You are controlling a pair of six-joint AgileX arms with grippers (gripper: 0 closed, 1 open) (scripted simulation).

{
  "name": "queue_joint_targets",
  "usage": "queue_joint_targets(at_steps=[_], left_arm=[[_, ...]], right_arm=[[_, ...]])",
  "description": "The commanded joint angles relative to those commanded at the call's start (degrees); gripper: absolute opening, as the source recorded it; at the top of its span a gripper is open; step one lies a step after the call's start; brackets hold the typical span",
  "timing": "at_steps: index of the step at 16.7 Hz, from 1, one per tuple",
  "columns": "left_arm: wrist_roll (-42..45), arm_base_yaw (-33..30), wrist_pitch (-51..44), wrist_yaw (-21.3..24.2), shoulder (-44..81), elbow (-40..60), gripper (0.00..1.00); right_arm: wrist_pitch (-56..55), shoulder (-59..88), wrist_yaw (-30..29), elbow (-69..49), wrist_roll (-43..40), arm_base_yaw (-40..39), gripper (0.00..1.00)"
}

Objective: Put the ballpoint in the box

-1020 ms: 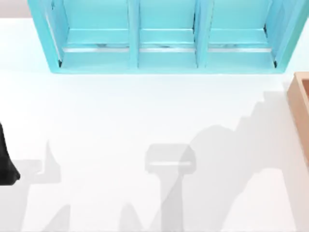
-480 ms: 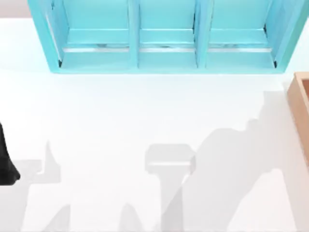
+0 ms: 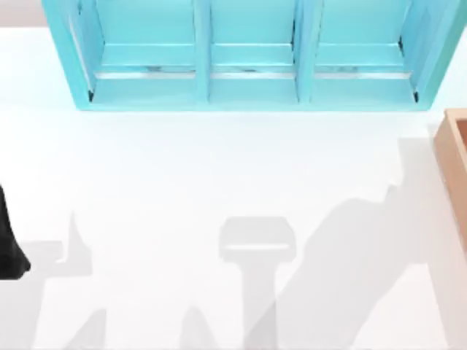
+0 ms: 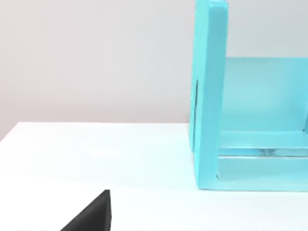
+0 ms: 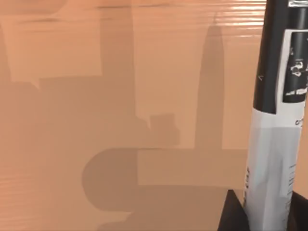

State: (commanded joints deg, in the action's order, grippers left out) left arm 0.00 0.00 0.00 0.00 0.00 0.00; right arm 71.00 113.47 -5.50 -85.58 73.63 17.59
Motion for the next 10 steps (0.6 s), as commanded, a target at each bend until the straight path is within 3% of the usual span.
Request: queue_joint_targets(at_steps=[3, 10], left_arm=[[0.0, 0.0, 0.0, 0.0, 0.0, 0.0, 1.0], [0.0, 0.0, 0.0, 0.0, 0.0, 0.0, 1.0]], right_arm=[[0.0, 0.0, 0.0, 0.0, 0.0, 0.0, 0.0], [0.0, 0.0, 0.0, 0.0, 0.0, 0.0, 0.53]])
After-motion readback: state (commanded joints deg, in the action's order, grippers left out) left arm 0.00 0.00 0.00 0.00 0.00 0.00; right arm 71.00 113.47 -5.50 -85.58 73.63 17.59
